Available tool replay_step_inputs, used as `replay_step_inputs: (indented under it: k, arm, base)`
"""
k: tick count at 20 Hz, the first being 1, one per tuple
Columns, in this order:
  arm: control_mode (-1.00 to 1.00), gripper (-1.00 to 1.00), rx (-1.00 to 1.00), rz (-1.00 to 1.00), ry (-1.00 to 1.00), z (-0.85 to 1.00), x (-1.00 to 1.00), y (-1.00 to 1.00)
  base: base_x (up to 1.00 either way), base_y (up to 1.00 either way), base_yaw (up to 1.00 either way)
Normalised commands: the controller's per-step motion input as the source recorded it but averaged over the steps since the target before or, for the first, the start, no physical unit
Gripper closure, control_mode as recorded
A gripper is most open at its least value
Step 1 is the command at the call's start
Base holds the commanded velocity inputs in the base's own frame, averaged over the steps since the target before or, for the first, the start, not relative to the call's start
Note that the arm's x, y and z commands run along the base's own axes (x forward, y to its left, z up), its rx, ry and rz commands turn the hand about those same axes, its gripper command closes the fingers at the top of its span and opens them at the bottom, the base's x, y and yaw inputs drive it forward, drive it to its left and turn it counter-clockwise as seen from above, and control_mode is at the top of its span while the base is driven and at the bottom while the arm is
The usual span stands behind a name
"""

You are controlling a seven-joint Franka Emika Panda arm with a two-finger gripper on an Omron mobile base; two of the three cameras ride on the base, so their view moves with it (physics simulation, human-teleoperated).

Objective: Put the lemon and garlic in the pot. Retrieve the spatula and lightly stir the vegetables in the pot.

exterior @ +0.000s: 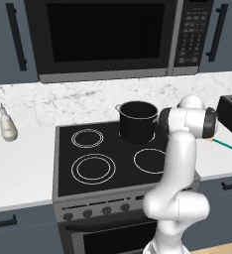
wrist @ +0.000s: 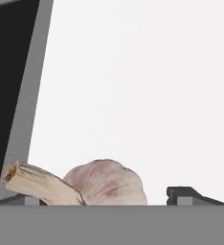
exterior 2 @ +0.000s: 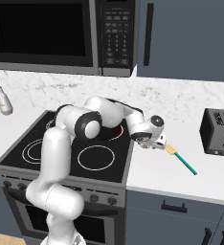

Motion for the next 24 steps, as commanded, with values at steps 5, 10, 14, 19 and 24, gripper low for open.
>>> replay_step_inputs:
  k: [5, 10, 14, 19, 24]
  arm:
    - [-1.00, 1.00, 0.00, 0.00, 0.00, -0.28, 0.03, 0.00]
    - [-1.00, 1.00, 0.00, 0.00, -0.03, -0.09, -0.19, 0.04]
    - [-1.00, 1.00, 0.00, 0.00, -0.32, 0.62, -0.83, 0.07]
    - [-1.00, 1.00, -0.07, 0.00, -0.39, 1.00, -0.85, 0.48]
    - [-1.00, 1.00, -0.08, 0.00, -0.15, 1.00, -0.59, 0.90]
  base:
    - [0.00, 0.00, 0.00]
    - [0.00, 0.00, 0.00]
    - [0.00, 0.00, 0.00]
    - [0.00, 0.00, 0.00]
    - [0.00, 0.00, 0.00]
